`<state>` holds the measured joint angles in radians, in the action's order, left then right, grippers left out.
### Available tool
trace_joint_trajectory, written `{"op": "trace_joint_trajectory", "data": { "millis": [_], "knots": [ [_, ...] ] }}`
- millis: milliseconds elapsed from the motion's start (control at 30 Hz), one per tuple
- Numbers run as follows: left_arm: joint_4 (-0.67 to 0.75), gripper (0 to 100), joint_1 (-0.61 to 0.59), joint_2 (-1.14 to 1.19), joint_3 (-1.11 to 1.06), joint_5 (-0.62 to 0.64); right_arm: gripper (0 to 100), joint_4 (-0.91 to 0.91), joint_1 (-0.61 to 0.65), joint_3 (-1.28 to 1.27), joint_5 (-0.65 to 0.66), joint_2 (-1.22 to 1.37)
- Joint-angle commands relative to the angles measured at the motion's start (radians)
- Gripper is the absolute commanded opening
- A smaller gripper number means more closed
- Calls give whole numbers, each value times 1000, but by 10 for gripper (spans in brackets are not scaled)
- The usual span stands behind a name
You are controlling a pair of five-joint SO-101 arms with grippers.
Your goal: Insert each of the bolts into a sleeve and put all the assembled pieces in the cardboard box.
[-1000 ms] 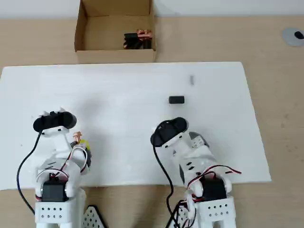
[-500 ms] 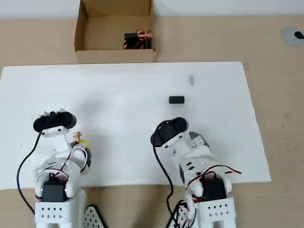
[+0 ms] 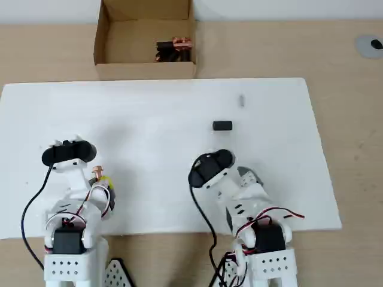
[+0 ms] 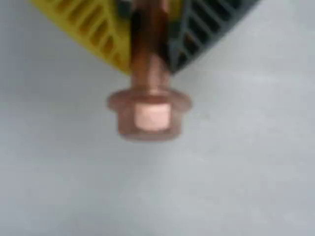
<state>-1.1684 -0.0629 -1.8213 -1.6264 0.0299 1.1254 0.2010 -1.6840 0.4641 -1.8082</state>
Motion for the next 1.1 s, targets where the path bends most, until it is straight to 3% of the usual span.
{"op": "trace_joint_trajectory", "data": {
  "millis": [0, 133, 333, 533, 600, 900, 1067],
  "knots": [
    [14, 8, -11, -8, 8, 3, 175, -15, 5, 30, 31, -108],
    [14, 8, -11, -8, 8, 3, 175, 6, -36, 150, 54, -104],
    [14, 8, -11, -8, 8, 3, 175, 29, -200, 403, 78, -47],
    [14, 9, -5, -8, 8, 2, 175, 34, -205, 727, 149, 410],
    [14, 9, -5, -8, 8, 3, 175, 83, -180, 908, 149, 654],
    [14, 9, -5, -8, 8, 3, 177, 663, 47, 1926, 152, 1695],
    [14, 9, -5, -8, 8, 3, 177, 664, 137, 1975, 238, 1834]
  ]
}}
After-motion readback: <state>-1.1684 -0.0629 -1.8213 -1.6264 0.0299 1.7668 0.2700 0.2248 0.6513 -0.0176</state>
